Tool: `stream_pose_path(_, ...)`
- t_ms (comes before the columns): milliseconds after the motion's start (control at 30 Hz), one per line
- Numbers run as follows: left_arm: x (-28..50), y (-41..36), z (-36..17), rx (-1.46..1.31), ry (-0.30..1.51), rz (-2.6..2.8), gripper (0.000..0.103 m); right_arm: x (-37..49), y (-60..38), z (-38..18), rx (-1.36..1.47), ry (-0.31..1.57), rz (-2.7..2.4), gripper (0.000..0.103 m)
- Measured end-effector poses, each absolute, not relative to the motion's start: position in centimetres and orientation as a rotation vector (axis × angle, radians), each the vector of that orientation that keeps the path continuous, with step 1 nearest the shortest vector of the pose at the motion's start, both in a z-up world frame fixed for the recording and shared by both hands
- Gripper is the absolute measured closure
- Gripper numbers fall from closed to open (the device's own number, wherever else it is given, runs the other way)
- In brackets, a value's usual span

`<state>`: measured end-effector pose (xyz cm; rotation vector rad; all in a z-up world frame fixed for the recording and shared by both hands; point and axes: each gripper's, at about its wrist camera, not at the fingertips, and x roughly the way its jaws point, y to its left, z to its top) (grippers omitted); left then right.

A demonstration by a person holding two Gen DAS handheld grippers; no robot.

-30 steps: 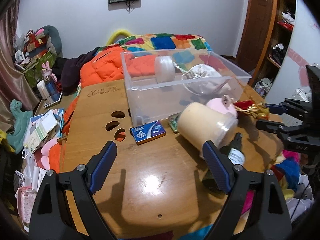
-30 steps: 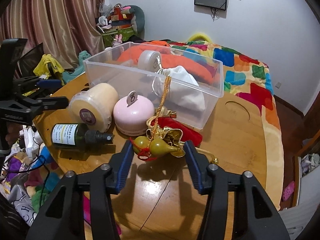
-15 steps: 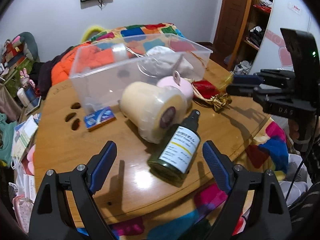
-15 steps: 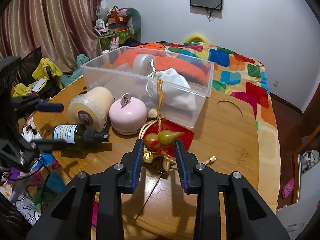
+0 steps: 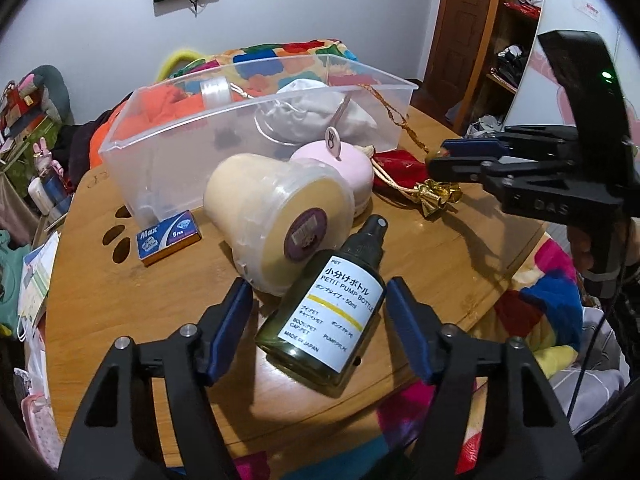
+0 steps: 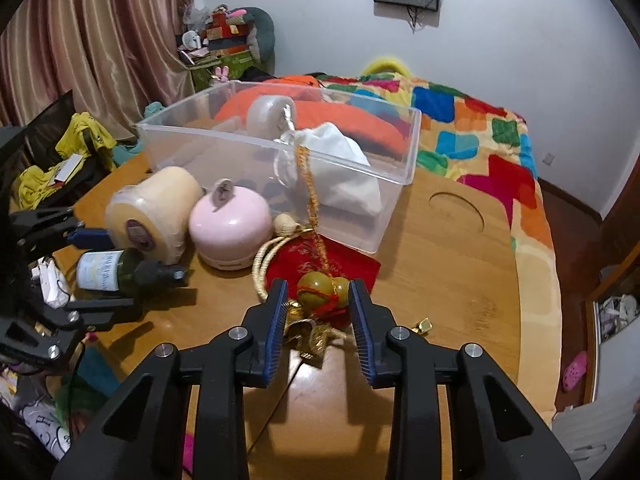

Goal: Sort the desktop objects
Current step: 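Grasp the green glass bottle with the left gripper while the right grasps the gold tassel ornament, then lift the green bottle and gold ornament over the clear box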

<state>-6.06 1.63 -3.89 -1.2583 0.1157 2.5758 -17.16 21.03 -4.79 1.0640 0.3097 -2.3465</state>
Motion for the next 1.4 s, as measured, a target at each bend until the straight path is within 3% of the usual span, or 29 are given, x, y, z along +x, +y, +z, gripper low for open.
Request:
stream_pose_path(267,-5.9,1.5,-4.4,-1.25,0.081,2.568,0.046,-18.0,20.9,-5.3,1.055,0.28,-2.339,0.075)
stream_pose_path(467,-5.2,1.5,-4.0,-1.224,0.096,2.585,0.047,-17.8,20.9,-5.0,1.029,0.277,-2.351,0.086)
stream_pose_path(567,-4.7,1.3,-3.4,-1.207,0.099,2.592,0.049,-17.6,21.0,-4.4,1.017,0.261,-2.353,0.086)
stream_pose_path(833,-4.3,0.7,-1.5,-1.153,0.065,2.592,0.062,-17.0,20.9,-2.9,0.977,0.251,-2.358,0.086)
stream_pose_path(1400,-4.0,0.6,2.1,-1.055,0.068,2.634,0.062,-15.9,20.8,-0.1,0.89,0.235,-2.365,0.086)
